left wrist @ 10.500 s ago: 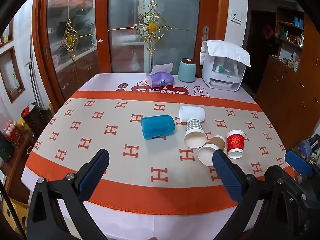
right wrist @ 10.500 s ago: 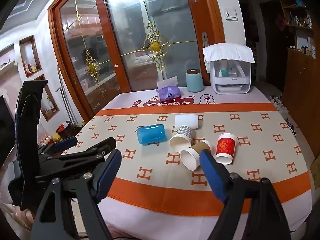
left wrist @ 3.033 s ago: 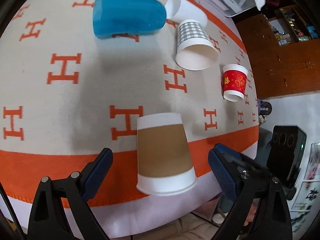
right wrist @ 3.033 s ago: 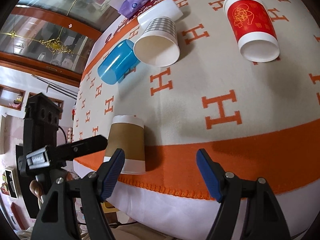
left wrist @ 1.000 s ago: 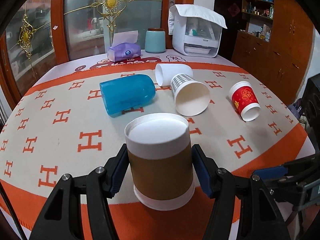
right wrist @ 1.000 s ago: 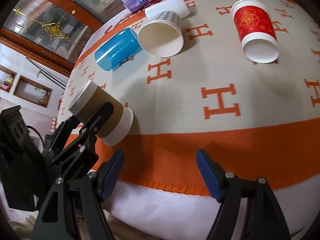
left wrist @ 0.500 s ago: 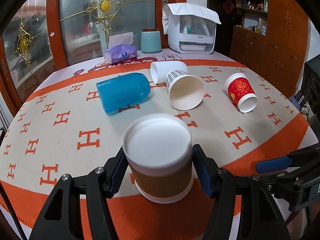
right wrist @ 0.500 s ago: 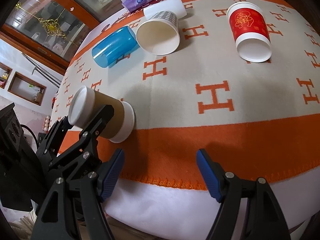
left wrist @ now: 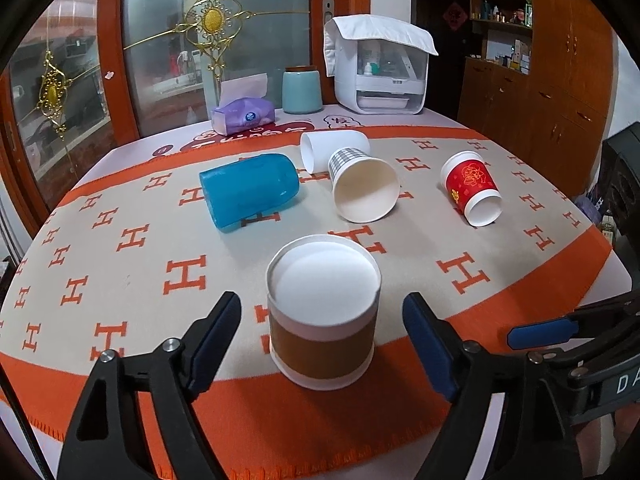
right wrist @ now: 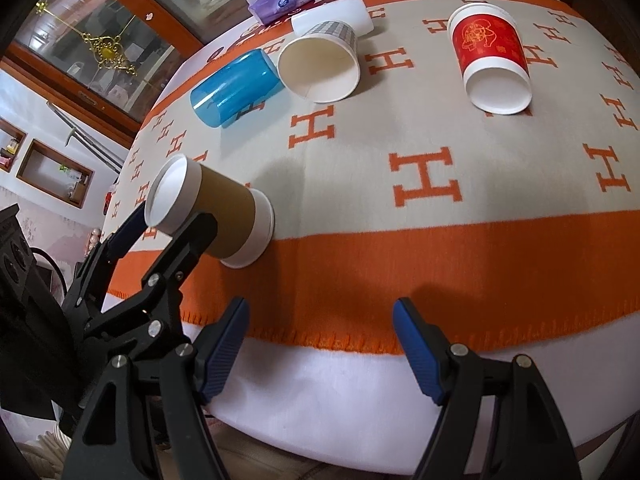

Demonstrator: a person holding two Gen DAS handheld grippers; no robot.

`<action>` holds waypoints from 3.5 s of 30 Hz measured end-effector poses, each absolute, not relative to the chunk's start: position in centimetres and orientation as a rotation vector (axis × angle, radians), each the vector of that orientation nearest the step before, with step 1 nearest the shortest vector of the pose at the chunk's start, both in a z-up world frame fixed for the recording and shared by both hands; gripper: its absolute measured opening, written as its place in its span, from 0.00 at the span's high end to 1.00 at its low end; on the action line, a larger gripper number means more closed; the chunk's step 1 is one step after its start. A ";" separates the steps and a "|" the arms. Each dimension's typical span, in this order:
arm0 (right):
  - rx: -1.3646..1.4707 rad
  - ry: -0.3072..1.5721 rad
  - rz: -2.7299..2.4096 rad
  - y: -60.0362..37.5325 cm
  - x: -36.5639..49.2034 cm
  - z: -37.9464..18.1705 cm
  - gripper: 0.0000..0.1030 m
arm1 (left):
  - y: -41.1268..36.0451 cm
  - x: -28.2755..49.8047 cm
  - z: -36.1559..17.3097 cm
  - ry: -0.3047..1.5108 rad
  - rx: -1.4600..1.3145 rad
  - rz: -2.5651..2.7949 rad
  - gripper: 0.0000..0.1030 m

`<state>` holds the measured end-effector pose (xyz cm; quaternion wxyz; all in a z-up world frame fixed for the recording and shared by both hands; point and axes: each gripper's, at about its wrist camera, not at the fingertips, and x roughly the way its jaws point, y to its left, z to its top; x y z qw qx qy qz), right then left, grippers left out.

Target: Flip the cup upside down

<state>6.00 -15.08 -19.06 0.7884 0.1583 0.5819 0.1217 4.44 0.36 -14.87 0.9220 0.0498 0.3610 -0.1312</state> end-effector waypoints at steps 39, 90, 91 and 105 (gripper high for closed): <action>0.190 0.803 0.269 -13.6 3.1 -3.3 0.28 | 2.2 2.3 -0.6 0.779 0.038 -0.043 0.01; 0.192 0.727 0.230 -13.6 3.1 -1.0 0.28 | 2.1 3.6 1.6 0.839 0.003 0.031 0.01; 0.193 0.727 0.231 -13.6 3.1 -1.0 0.28 | 2.1 3.6 1.6 0.839 0.003 0.031 0.01; 0.196 0.737 0.229 -13.1 3.1 -1.3 0.28 | 2.2 3.8 1.1 0.860 -0.002 0.023 0.01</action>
